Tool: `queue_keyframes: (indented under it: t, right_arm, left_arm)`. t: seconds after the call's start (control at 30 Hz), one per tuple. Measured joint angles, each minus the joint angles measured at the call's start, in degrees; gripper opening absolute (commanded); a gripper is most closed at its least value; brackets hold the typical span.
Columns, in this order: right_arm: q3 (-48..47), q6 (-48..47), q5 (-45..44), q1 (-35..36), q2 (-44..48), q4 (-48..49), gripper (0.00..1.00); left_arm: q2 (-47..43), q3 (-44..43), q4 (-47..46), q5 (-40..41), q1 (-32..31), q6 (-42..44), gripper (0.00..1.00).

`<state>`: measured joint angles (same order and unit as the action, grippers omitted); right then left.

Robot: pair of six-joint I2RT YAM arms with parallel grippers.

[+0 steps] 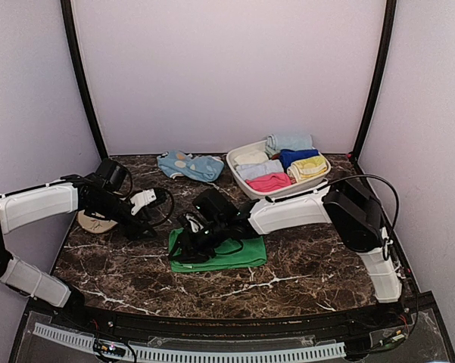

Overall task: Roll the towels
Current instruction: Smooth out the towel at the center of the board.

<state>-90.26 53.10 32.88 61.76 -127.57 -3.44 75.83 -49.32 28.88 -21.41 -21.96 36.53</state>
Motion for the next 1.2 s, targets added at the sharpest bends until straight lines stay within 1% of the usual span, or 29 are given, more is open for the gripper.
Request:
queue_keyframes:
  t: [0.13,0.27,0.37,0.43,0.63,0.77,0.83,0.93,1.0,1.1,1.2]
  right_arm:
    - [-0.11,1.05,1.2,0.44,-0.9,0.02,0.42]
    - [0.09,1.27,2.01,0.13,0.37,0.81,0.43]
    - [2.58,1.16,2.05,-0.57,4.09,0.92,0.43]
    - [5.31,0.72,2.05,-1.62,8.37,0.81,0.43]
    - [15.74,-1.62,1.16,-7.63,20.15,0.74,0.42]
    - [19.37,-4.04,-0.09,-13.0,21.38,-1.81,0.4]
    - [20.22,-5.46,-0.76,-15.17,20.85,-3.8,0.38]
    - [20.33,-7.58,-1.25,-17.31,18.84,-5.7,0.37]
    - [20.85,-8.61,-1.49,-17.94,17.22,-6.05,0.36]
    - [22.91,-9.31,-1.81,-18.25,15.8,-6.05,0.34]
    - [26.25,-9.16,-1.88,-18.32,15.63,-3.82,0.32]
  left_arm:
    - [0.0,0.0,-0.31,1.11,0.24,-0.68,0.62]
    - [0.55,-0.07,-1.44,1.09,0.33,-1.44,0.61]
    - [3.26,-1.31,-1.66,0.55,0.33,-2.64,0.61]
    - [6.43,-3.39,-1.77,-0.42,0.33,-4.04,0.62]
    - [13.73,-8.52,-3.06,-3.08,-0.42,-8.04,0.64]
    - [16.24,-9.14,-4.09,-3.13,-3.26,-9.6,0.64]
    - [17.33,-9.18,-4.92,-2.73,-5.18,-10.27,0.6]
    - [19.3,-9.25,-6.69,-1.03,-7.17,-10.93,0.51]
    - [21.05,-9.27,-8.39,1.92,-7.82,-11.19,0.49]
    - [23.71,-9.18,-10.95,7.87,-7.78,-10.97,0.48]
    - [24.61,-8.24,-13.79,13.9,-7.78,-10.1,0.52]
